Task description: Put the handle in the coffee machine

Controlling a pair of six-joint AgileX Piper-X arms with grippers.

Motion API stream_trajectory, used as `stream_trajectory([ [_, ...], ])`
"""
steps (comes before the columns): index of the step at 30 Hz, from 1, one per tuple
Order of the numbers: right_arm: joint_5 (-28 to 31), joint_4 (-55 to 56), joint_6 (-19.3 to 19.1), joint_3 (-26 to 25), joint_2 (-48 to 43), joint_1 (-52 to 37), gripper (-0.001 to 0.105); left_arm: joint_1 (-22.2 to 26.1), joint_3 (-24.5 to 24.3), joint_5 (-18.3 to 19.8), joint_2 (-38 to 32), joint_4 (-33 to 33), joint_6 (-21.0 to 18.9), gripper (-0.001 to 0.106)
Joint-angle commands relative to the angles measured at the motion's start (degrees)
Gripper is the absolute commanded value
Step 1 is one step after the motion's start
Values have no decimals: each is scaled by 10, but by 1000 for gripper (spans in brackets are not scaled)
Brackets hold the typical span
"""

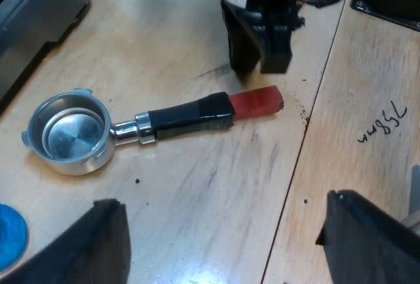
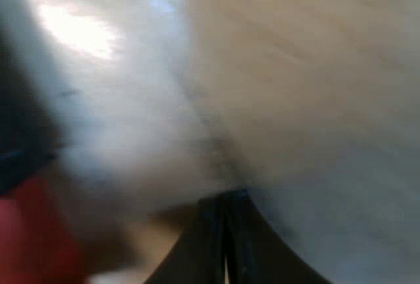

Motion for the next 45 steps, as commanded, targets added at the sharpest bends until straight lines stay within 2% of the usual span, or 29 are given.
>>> stream_trajectory([
  [1, -21, -12, 21, 7, 4, 19, 0, -3, -2, 8, 1, -5, 3, 64],
  [7, -23, -37, 67, 7, 4, 52, 0, -3, -2, -3, 1, -5, 3, 64],
  [9, -31, -50, 86, 7, 4, 64, 0, -3, -2, -53, 1, -4, 3, 64],
  [10, -32, -52, 87, 7, 4, 66, 0, -3, -2, -68, 1, -4, 3, 64],
  [12, -36, -76, 116, 7, 4, 96, 0, -3, -2, -101, 1, -2, 3, 64],
  [20, -36, -132, 187, 7, 4, 143, 0, -3, -2, -100, 1, 70, 3, 64],
  [30, -44, -247, 265, 7, 4, 143, 0, -3, -21, -100, 1, 95, 3, 64],
  [34, -44, -263, 278, 7, 6, 143, 0, -3, -21, -100, 1, 104, 3, 64],
  [39, -101, -272, 282, 6, 45, 144, 0, -3, -22, -100, 1, 121, 3, 64],
  [45, -112, -288, 292, 5, 69, 176, 0, -3, -28, -100, 1, 128, 3, 64],
])
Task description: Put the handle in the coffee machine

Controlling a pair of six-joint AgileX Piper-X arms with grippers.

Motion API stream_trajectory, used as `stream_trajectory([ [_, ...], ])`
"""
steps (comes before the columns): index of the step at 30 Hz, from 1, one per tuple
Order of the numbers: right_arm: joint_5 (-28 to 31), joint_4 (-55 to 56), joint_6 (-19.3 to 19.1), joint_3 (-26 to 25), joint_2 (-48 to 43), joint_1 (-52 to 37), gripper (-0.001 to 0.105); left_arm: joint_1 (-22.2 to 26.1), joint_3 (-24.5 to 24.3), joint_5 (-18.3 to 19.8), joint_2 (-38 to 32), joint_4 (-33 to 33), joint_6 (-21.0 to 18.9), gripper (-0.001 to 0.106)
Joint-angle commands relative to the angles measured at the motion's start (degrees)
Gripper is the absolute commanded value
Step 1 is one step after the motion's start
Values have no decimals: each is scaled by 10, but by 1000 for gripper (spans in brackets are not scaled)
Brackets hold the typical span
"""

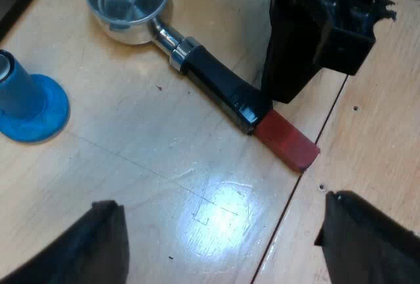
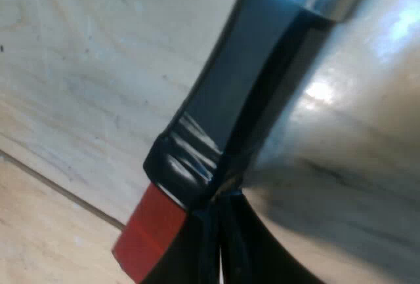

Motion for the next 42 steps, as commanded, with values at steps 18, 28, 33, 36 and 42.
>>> stream_trajectory([
  [18, -21, -129, 89, 1, 44, 48, 0, -3, -53, -10, -1, 31, 0, 64],
  [28, 38, 40, 84, 1, -34, 48, 0, -3, -53, -10, -1, 31, 0, 64],
  [33, 67, 113, 39, 1, -97, 48, 12, -3, -53, -10, -1, 31, 0, 64],
  [36, 75, 132, 21, 1, -123, 48, 38, -3, -53, -10, -1, 31, 0, 64],
  [42, 88, 156, -48, -8, -174, 48, 99, -3, -53, -5, -1, 31, 0, 64],
])
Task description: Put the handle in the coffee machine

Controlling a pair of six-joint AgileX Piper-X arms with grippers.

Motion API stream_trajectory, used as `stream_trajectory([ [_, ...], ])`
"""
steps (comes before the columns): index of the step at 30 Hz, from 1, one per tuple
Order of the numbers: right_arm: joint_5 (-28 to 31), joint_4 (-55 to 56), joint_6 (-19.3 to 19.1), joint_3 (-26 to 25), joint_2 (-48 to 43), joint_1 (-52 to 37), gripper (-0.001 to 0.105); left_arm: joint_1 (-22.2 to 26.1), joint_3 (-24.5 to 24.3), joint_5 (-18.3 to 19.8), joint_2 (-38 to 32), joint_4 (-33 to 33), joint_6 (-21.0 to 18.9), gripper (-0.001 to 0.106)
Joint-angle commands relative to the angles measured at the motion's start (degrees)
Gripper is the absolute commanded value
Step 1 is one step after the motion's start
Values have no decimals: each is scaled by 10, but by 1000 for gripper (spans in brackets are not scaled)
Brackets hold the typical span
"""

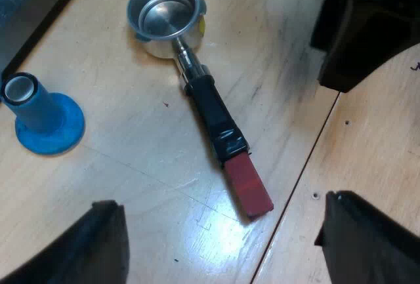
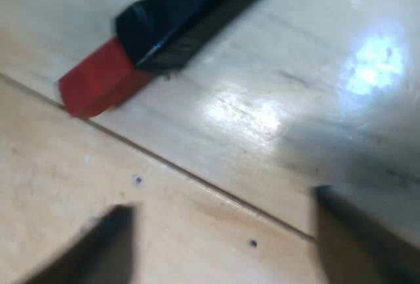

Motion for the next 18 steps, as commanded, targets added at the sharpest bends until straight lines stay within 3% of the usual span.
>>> stream_trajectory([
  [1, 8, 20, -41, -14, -16, 1, 99, -3, -4, 2, 0, 2, 0, 64],
  [10, 111, 133, -149, -101, -25, -6, 95, -3, -4, 13, 0, 2, -5, 64],
  [18, 85, 161, -249, -130, -23, -90, 94, -3, -4, 18, 0, 2, -5, 64],
])
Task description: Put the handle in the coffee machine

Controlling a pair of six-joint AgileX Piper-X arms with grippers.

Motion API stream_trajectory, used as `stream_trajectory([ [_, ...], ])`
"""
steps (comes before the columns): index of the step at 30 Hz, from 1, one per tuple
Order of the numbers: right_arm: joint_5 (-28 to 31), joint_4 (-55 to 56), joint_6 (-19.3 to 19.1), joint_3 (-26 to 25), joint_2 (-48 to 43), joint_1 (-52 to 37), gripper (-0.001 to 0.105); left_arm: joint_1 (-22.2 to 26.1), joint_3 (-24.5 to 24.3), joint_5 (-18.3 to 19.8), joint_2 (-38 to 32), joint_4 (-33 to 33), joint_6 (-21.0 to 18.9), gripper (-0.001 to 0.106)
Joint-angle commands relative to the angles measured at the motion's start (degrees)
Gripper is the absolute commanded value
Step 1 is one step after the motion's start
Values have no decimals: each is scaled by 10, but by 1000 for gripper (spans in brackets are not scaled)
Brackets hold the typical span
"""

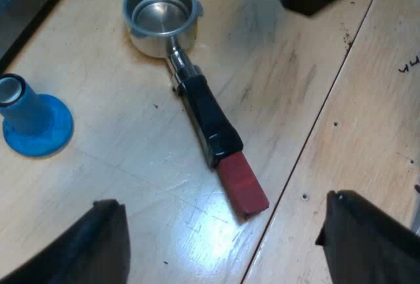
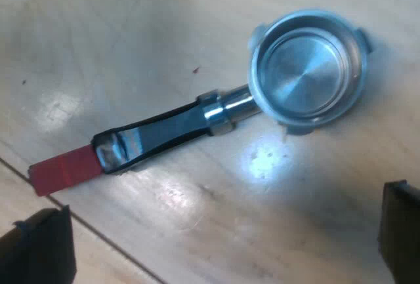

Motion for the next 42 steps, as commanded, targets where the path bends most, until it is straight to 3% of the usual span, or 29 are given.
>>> stream_trajectory([
  [1, -15, 8, -40, -7, -2, -27, 94, -3, -4, 5, 0, 1, -2, 64],
  [12, -49, 2, -175, -7, -2, -113, 94, -3, -4, 5, 0, 1, -2, 64],
  [16, -64, -11, -192, -7, 1, -134, 94, -3, -4, 5, 0, 1, -3, 64],
  [21, -103, -19, -210, -21, 28, -153, 94, -3, -4, 5, 0, 1, -5, 73],
  [23, -105, -19, -235, -39, 61, -156, 94, -3, -4, 5, 0, 1, -4, 76],
  [33, -123, -19, -280, -80, 161, -156, 94, -3, -4, 10, 0, 1, -5, 76],
  [42, -103, -19, -327, -83, 201, -156, 94, -3, -4, 14, 0, 1, -5, 76],
])
